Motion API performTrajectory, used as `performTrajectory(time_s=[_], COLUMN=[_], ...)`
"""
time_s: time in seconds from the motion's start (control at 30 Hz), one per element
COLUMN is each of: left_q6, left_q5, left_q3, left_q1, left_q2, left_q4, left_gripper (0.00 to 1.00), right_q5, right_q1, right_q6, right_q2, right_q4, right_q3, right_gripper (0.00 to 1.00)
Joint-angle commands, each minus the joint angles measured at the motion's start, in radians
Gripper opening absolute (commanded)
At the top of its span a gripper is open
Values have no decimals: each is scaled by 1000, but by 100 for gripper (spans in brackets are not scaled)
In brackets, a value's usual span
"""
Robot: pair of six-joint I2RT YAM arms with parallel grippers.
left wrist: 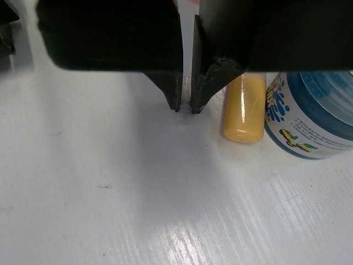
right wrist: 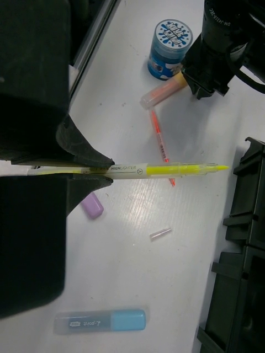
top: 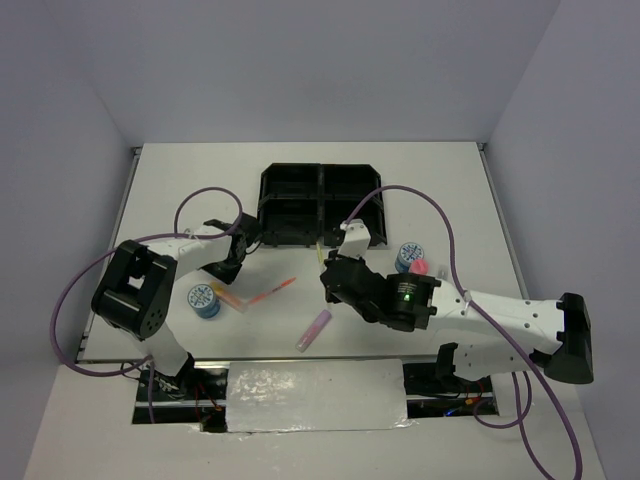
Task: Sort the stationery into containers
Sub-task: Close the pen cap on the pen.
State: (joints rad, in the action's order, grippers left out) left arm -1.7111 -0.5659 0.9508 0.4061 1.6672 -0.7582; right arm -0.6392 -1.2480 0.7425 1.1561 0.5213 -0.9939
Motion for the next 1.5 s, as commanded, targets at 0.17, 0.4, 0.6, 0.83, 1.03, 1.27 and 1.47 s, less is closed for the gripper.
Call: performTrajectory(time_s=[0.17, 0.4, 0.6, 0.83, 1.03, 1.27, 1.47], left_q6=[189, 715, 858, 808, 789, 760, 757], left_q5=[69, 274, 682, 814, 857, 893, 883], left_q3=[-17, -30, -222, -345, -372, -461, -454], left_q1=[0, 49, 62, 73, 73, 74, 74], left_q2=[-85, -479, -854, -1113, -1162, -1186, -1183], left_q4=[173, 511, 839, 1005, 1049, 1220, 1240], left_gripper=[0, 0, 0, 0, 0, 0, 0], right_q5=[47, 212, 407, 342, 320, 332, 358], right_q1=[-8, -7, -16, -113, -117, -117, -117], right_q6=[-40, -45, 31, 22, 4, 0, -11], right_q2=[-104, -305, -253, -154, -125, -138, -133], right_q4=[-150, -375, -698, -957, -963, -1017, -1040], right_q3=[122, 305, 411, 396, 363, 368, 368], right_gripper=[0, 0, 0, 0, 0, 0, 0])
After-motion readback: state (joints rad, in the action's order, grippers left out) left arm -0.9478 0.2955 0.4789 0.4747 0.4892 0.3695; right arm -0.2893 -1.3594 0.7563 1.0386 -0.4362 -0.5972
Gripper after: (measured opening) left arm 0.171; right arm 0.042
